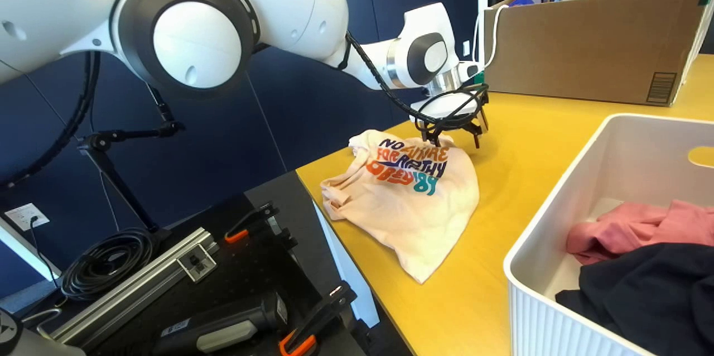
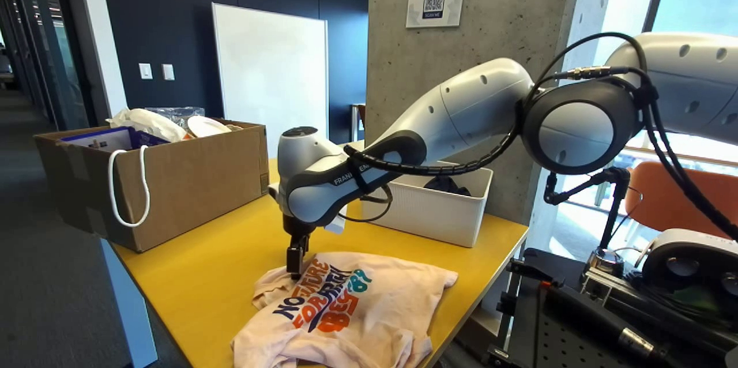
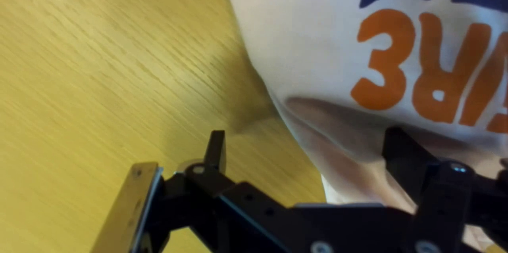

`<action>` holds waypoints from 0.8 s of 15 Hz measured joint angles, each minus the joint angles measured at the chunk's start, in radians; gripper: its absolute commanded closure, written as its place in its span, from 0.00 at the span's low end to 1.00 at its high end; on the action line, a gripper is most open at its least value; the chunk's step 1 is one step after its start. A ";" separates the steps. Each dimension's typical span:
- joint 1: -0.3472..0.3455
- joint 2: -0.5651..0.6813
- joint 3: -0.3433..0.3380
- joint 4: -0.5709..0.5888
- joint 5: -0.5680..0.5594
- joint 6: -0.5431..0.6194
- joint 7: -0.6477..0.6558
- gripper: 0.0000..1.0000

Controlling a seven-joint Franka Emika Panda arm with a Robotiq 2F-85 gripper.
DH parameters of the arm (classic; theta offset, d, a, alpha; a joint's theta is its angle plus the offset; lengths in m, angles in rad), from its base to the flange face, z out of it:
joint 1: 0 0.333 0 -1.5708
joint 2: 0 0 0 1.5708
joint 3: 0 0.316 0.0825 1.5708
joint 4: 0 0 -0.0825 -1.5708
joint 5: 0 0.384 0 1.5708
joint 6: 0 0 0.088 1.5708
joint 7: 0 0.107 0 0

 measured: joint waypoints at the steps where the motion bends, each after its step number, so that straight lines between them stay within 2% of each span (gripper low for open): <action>1: -0.003 0.007 -0.002 0.011 0.000 -0.005 -0.001 0.00; 12: -0.090 0.030 -0.006 0.044 -0.001 -0.010 -0.013 0.00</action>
